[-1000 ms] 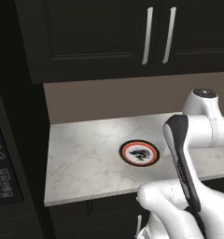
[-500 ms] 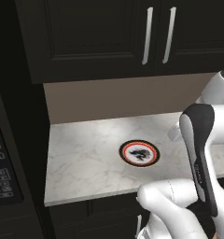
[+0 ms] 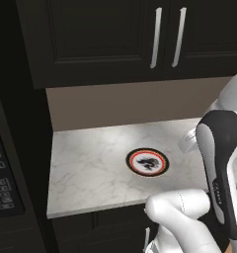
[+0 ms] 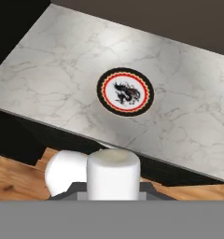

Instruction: Pick up the marshmallow and place it in the cup of hot chocolate on the dining counter.

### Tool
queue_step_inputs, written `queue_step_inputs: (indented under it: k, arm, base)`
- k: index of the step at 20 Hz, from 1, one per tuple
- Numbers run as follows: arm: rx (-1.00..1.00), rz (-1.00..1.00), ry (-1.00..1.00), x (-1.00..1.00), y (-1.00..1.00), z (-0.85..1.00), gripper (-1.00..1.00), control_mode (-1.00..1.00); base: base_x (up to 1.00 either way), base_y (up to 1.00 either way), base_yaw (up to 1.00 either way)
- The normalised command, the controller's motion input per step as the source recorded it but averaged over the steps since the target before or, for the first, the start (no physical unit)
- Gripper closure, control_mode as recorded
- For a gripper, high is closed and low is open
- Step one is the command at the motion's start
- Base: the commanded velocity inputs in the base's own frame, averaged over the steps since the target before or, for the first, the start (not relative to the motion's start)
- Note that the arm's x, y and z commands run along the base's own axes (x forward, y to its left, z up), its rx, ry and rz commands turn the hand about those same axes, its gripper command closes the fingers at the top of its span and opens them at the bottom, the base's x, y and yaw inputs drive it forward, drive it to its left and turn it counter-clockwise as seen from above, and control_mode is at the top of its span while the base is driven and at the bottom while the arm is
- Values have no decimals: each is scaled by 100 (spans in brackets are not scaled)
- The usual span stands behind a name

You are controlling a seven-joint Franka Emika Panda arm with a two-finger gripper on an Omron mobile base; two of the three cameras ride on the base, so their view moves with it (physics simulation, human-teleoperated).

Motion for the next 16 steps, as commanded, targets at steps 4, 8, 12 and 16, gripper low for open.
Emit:
queue_step_inputs:
  k: [4, 8, 12, 16]
  arm:
    - [0, 0, 0, -3, 0, 0, 100, -100]
    - [0, 0, 0, 0, 0, 0, 100, -100]
    - [0, 0, 0, 0, 0, 0, 100, 100]
    - [0, 0, 0, 0, 0, 0, 100, 100]
  base:
    - [0, 0, 0]
    - [0, 0, 0]
    - [-64, -8, -1]
    - [-100, -27, -27]
